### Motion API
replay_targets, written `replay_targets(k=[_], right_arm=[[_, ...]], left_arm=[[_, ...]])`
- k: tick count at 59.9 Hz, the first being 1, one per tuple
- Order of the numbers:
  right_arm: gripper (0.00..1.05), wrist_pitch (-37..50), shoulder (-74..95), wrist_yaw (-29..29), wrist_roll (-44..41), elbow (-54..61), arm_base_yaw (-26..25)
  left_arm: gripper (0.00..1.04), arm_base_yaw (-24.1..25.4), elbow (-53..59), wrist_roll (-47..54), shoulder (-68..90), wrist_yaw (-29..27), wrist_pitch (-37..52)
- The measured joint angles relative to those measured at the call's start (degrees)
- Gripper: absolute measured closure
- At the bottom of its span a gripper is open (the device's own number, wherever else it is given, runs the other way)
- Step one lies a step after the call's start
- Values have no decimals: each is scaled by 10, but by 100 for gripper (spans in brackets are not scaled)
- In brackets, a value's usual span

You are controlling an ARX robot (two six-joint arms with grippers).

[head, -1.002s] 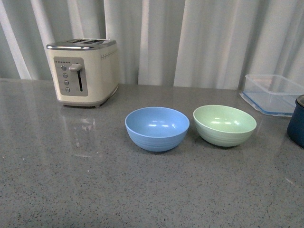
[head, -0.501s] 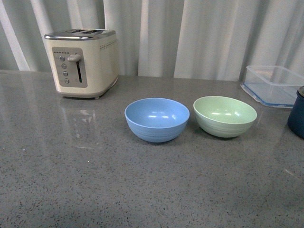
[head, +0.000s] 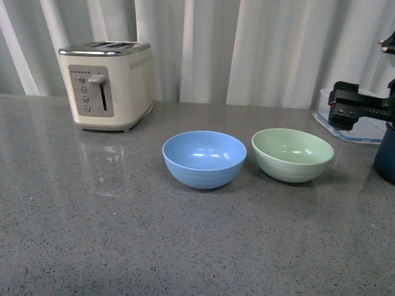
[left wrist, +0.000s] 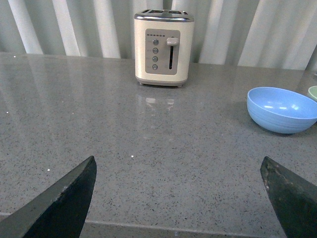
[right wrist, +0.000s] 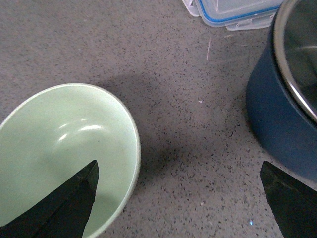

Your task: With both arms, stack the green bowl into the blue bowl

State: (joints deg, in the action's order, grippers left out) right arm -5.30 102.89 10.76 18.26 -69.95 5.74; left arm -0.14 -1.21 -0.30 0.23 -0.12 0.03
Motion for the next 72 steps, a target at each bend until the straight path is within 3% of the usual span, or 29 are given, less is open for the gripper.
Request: replay_targets(k=[26, 62, 72], right_arm=[[10, -55, 157, 1, 15, -151, -2], [101, -50, 171, -8, 16, -160, 0], [103, -34, 130, -13, 10, -140, 5]], left_arm=[[7, 0, 0, 0, 0, 0, 0], [7, 0, 0, 0, 0, 0, 0], [7, 0, 0, 0, 0, 0, 0]])
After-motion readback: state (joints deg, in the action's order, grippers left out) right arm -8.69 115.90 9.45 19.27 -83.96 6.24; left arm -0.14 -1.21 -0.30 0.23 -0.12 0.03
